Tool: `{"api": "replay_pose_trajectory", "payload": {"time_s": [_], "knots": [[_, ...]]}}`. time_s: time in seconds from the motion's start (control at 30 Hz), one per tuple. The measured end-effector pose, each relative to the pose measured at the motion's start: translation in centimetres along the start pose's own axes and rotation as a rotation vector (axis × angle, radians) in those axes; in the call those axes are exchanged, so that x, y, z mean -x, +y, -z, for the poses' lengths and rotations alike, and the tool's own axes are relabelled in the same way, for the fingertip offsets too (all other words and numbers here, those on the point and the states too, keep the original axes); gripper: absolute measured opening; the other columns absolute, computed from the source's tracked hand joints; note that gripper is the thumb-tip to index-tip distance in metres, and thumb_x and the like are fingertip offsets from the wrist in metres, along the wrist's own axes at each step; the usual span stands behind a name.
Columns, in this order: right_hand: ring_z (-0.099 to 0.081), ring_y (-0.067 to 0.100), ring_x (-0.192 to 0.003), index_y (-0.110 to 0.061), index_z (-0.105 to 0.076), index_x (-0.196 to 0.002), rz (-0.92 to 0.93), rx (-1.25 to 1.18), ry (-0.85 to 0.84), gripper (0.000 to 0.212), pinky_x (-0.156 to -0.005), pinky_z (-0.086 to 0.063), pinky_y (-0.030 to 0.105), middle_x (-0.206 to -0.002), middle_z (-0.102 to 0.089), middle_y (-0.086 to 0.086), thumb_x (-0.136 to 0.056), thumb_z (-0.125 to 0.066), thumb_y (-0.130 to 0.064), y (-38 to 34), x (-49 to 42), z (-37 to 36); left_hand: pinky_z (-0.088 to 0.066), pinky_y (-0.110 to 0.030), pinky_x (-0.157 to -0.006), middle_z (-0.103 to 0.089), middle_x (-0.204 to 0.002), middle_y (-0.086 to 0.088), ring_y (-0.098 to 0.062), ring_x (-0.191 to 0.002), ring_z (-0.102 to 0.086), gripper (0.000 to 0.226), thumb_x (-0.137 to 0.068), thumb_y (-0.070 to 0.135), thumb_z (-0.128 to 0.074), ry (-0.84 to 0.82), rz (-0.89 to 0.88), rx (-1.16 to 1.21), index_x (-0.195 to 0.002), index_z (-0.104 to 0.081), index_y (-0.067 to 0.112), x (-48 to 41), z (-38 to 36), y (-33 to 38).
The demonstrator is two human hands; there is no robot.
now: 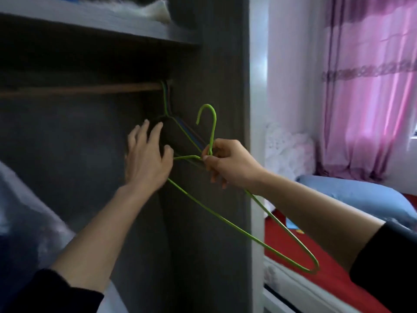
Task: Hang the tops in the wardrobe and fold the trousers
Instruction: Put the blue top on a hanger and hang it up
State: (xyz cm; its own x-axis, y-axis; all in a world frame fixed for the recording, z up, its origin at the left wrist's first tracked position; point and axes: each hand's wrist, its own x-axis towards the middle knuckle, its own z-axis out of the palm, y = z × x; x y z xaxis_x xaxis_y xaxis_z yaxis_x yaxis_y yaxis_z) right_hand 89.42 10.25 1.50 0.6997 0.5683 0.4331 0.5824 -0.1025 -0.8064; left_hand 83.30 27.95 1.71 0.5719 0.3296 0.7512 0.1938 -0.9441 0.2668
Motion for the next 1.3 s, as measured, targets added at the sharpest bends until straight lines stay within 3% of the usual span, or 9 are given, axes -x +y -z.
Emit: {"api": "replay_pose_trajectory", "payload": {"time_s": [0.2,0.37,0.57,0.83,0.93,1.1,1.3], "knots": [[-0.059,0.018,-0.053,-0.006,-0.061,-0.089,-0.120,-0.027,-0.087,0.008,-0.041,-0.044,0.024,-0.071,-0.063,0.010,-0.092,-0.056,-0.002,4.4,12.8,12.4,-0.026,-0.039,-0.111,-0.034,-0.150,-0.010,-0.025,-0.138,-0.024,0.052,-0.091,0.025,-0.043,0.056,-0.078,0.238,-0.142,-0.040,0.015,10.3,-3.4,12.4],[-0.055,0.018,-0.054,-0.006,-0.064,-0.087,-0.331,0.009,0.002,0.007,-0.041,-0.040,0.020,-0.070,-0.060,0.011,-0.087,-0.060,0.000,10.3,23.0,22.1,-0.023,-0.037,-0.113,-0.039,-0.146,-0.011,-0.026,-0.137,-0.029,0.055,-0.087,0.028,-0.040,-0.094,-0.157,0.333,-0.139,-0.042,0.011,17.9,-9.3,23.2],[-0.052,0.010,-0.045,-0.005,-0.064,-0.085,-0.554,0.064,0.200,0.008,-0.040,-0.041,0.020,-0.056,-0.058,0.002,-0.085,-0.059,0.002,17.3,33.6,32.0,-0.026,-0.039,-0.113,-0.041,-0.145,-0.012,-0.026,-0.134,-0.031,0.056,-0.085,0.029,-0.039,-0.383,-0.202,0.438,-0.138,-0.043,0.012,24.8,-17.7,37.5],[-0.055,0.014,-0.050,-0.011,-0.058,-0.078,-0.778,0.065,0.515,0.012,-0.039,-0.043,0.021,-0.067,-0.059,0.009,-0.084,-0.062,-0.001,26.7,44.5,44.6,-0.026,-0.038,-0.109,-0.038,-0.147,-0.013,-0.028,-0.136,-0.029,0.057,-0.085,0.031,-0.037,-0.740,-0.384,0.525,-0.139,-0.042,0.014,32.2,-29.5,56.6],[-0.056,0.014,-0.049,-0.013,-0.057,-0.075,-0.860,0.073,0.611,0.016,-0.041,-0.044,0.022,-0.063,-0.059,0.006,-0.083,-0.064,-0.002,30.5,47.8,49.9,-0.029,-0.040,-0.108,-0.038,-0.146,-0.011,-0.026,-0.136,-0.028,0.048,-0.090,0.021,-0.047,-0.830,-0.447,0.591,-0.138,-0.042,0.015,34.8,-33.9,64.0],[-0.052,0.006,-0.042,-0.012,-0.059,-0.073,-0.997,0.077,0.777,0.015,-0.039,-0.041,0.020,-0.058,-0.057,0.004,-0.082,-0.067,-0.003,35.9,52.0,58.5,-0.030,-0.041,-0.108,-0.038,-0.145,-0.012,-0.028,-0.135,-0.028,0.049,-0.090,0.021,-0.046,-0.998,-0.540,0.621,-0.139,-0.041,0.015,37.8,-40.6,75.5],[-0.052,0.018,-0.051,-0.013,-0.059,-0.072,-1.123,0.121,0.892,0.016,-0.035,-0.036,0.016,-0.066,-0.057,0.012,-0.083,-0.066,-0.004,41.5,57.6,67.6,-0.034,-0.043,-0.106,-0.038,-0.146,-0.008,-0.026,-0.135,-0.028,0.049,-0.091,0.023,-0.046,-1.110,-0.640,0.610,-0.139,-0.040,0.016,41.8,-46.3,87.0]]}}
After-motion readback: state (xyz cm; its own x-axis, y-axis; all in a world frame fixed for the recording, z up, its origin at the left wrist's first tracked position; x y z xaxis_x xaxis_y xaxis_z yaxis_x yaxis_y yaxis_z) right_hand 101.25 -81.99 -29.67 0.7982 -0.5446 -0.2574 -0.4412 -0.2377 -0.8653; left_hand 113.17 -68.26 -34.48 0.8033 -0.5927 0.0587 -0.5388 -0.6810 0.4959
